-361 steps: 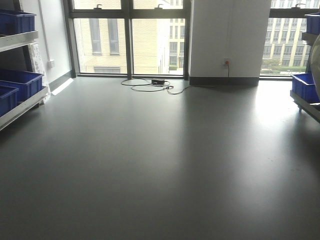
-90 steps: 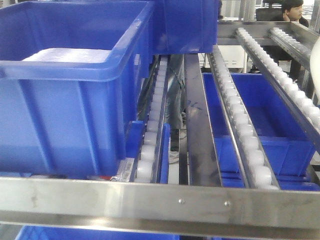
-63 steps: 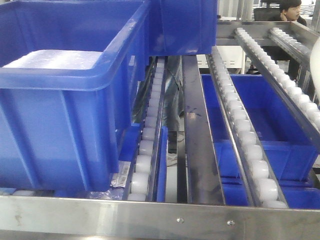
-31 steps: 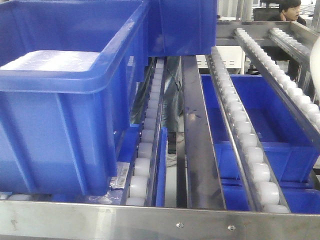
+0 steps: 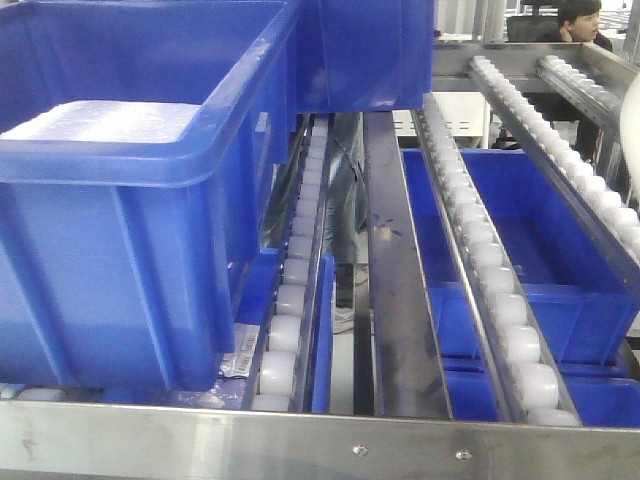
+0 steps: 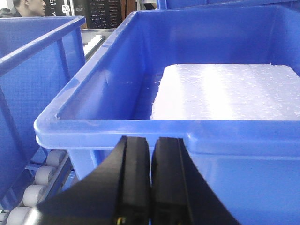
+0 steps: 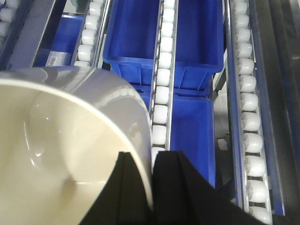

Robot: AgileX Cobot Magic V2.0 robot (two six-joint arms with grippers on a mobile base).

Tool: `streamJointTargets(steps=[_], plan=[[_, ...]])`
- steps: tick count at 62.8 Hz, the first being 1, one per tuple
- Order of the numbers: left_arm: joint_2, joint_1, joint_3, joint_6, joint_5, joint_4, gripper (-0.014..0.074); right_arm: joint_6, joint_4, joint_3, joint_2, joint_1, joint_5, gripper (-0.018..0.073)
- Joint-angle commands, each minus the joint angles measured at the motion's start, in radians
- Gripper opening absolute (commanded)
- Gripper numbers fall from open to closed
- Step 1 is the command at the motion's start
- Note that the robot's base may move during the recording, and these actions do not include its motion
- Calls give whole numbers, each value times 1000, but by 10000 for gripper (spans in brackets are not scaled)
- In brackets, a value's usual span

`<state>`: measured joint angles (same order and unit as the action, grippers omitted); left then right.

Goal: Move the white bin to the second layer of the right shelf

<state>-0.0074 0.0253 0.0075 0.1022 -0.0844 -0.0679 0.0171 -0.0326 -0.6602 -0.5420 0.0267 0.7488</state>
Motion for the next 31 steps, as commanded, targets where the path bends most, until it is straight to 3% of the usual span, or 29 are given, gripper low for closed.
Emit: streamJointTargets(steps=[1, 31], plan=[[-13, 6, 37, -3, 84, -6, 85, 0, -2, -31, -6, 6, -108, 55], [-13, 6, 37, -3, 84, -6, 85, 0, -53, -31, -23, 6, 8, 55]])
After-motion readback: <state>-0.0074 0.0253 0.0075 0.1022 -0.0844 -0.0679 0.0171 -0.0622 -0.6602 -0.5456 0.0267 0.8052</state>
